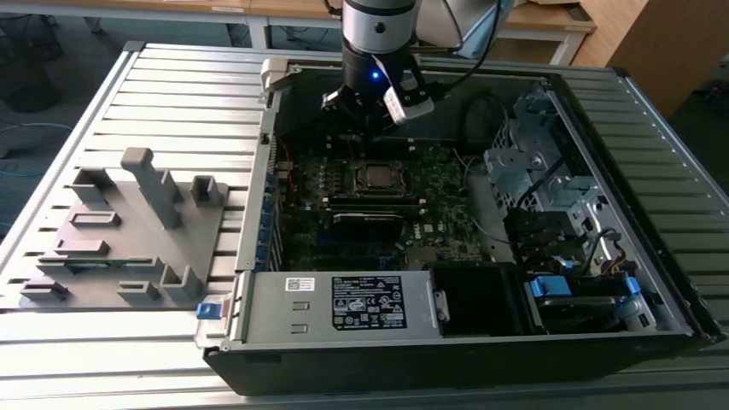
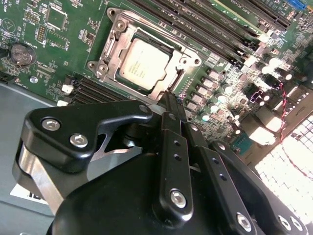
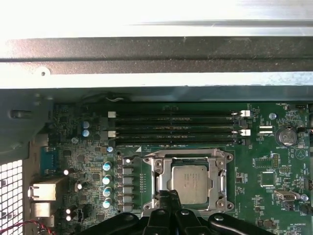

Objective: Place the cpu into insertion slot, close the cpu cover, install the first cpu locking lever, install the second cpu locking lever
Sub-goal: 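Install the first cpu locking lever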

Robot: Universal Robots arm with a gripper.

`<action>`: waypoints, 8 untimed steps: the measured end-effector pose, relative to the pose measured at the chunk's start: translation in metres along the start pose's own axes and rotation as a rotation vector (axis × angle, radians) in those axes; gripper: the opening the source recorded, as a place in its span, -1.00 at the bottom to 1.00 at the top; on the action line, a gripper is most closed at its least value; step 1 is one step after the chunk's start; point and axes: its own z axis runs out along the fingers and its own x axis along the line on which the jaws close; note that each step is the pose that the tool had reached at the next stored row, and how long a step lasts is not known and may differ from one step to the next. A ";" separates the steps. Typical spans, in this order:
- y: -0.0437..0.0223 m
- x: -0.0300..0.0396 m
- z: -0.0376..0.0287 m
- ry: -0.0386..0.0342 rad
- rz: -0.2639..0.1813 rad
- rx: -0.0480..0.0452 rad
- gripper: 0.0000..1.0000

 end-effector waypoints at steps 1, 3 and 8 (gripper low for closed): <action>0.0000 0.0007 0.0000 0.0000 0.000 0.0000 -0.80; -0.0001 0.0027 0.0000 0.0000 0.000 0.0001 -0.80; -0.0003 0.0102 0.0000 0.0000 0.000 0.0000 -0.80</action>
